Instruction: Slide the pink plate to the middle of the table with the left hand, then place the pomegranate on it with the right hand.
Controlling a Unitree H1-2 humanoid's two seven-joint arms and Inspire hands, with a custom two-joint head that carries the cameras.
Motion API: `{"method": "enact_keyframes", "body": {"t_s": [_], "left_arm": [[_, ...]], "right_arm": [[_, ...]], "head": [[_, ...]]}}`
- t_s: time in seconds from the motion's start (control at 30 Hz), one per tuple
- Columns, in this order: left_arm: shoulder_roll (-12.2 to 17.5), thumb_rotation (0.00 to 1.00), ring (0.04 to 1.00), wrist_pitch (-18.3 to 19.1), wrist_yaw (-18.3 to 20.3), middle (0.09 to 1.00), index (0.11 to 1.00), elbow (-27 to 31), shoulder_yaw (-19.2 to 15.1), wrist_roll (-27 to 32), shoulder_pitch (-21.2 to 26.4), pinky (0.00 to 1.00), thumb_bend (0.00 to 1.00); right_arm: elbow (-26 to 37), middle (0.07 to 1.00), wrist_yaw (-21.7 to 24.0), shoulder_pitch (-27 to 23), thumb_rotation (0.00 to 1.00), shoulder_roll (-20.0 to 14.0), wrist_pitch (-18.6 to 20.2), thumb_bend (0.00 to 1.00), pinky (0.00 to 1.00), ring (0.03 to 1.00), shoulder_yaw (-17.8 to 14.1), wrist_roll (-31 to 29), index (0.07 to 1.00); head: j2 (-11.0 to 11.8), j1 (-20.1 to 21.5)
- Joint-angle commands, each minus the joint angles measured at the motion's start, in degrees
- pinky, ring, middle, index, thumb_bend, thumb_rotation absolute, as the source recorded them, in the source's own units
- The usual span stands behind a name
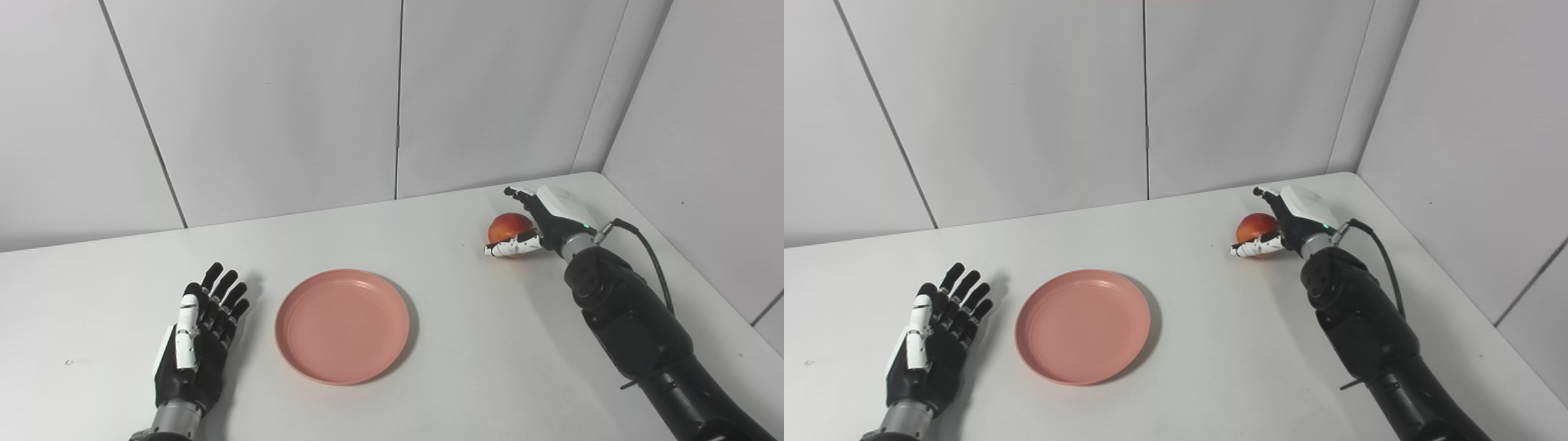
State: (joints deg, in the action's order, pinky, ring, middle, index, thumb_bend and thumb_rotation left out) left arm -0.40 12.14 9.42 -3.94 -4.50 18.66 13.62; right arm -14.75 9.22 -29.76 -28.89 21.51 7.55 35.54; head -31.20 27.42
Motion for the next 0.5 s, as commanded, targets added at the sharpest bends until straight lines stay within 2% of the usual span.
{"method": "enact_keyframes", "body": {"t_s": [0.0, 0.33, 0.47], "left_arm": [[0.24, 1.0, 0.938, 0.39, -0.23, 0.945, 0.932, -0.14, 0.13, -0.24, -0.38, 0.96, 0.43], [0.21, 1.0, 0.934, 0.69, -0.3, 0.945, 0.93, 0.31, 0.22, -0.31, -0.46, 0.95, 0.43], [0.28, 1.0, 0.934, 0.72, -0.35, 0.947, 0.935, 0.5, 0.35, -0.48, -0.55, 0.95, 0.43]], "right_arm": [[0.31, 0.867, -0.5, -3.48, 0.36, -2.12, -1.91, 0.97, 0.73, 0.824, 0.15, 0.19, 0.857], [-0.05, 0.847, 1.61, -4.43, 0.32, -2.84, -0.05, 0.96, 0.74, 0.813, 1.77, 0.36, 0.832], [0.02, 0.799, 2.73, -4.61, 0.28, -2.94, 0.49, 0.96, 0.66, 0.752, 1.78, -0.23, 0.796]], "head": [[-0.11, -0.14], [-0.36, -0.39], [-0.44, -0.43]]}}
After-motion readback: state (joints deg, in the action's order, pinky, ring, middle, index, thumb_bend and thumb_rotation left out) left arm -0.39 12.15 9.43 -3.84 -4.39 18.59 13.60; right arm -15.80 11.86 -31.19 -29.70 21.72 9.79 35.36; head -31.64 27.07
